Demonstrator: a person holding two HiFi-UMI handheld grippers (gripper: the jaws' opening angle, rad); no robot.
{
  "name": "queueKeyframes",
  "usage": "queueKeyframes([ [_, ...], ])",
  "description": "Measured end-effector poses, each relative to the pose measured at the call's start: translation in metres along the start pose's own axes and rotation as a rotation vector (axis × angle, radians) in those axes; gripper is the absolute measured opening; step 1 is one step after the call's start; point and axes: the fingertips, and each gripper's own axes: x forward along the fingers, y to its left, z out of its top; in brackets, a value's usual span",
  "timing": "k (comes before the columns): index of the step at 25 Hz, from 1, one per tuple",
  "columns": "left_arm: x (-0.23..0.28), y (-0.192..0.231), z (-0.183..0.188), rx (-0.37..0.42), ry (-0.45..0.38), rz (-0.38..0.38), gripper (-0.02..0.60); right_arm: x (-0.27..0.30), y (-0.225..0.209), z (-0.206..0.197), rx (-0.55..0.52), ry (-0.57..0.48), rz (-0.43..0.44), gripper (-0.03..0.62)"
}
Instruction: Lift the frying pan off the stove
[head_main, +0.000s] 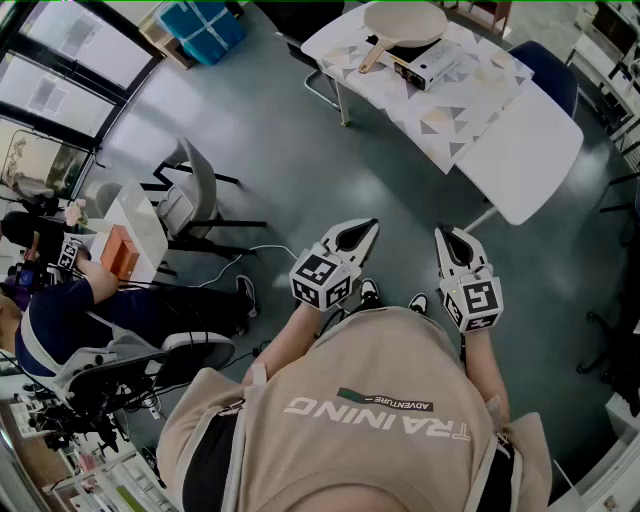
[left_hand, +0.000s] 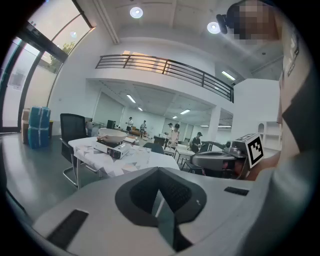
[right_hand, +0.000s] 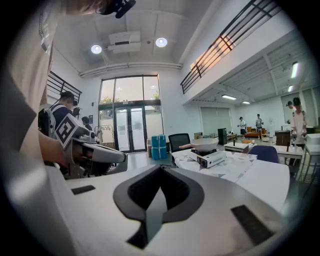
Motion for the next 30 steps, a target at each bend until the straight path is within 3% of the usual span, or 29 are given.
queueKeyframes([
  [4,0.002,0.003,0.01,0.01,-0.032,-0.006,0.002,0.004,0.001,0.005,0.004,-0.017,-0.003,0.002],
  [10,-0.01,0.011,0.005,-0.038,-0.058,-0.01,0.002,0.012,0.011,-0.005,0.006,0.016,-0.009,0.002],
  [17,-0.041,0.059,-0.005,-0.129,-0.076,0.025,0.002,0.047,0.034,-0.019,-0.002,0.071,-0.004,0.002],
  [22,-0.052,0.103,-0.015,-0.142,-0.03,0.063,0.002,0.082,0.041,-0.01,-0.008,0.063,-0.044,0.002],
  [30,-0.034,0.146,-0.011,-0.106,-0.004,-0.019,0.002,0.121,0.04,-0.004,-0.016,0.063,-0.115,0.002],
])
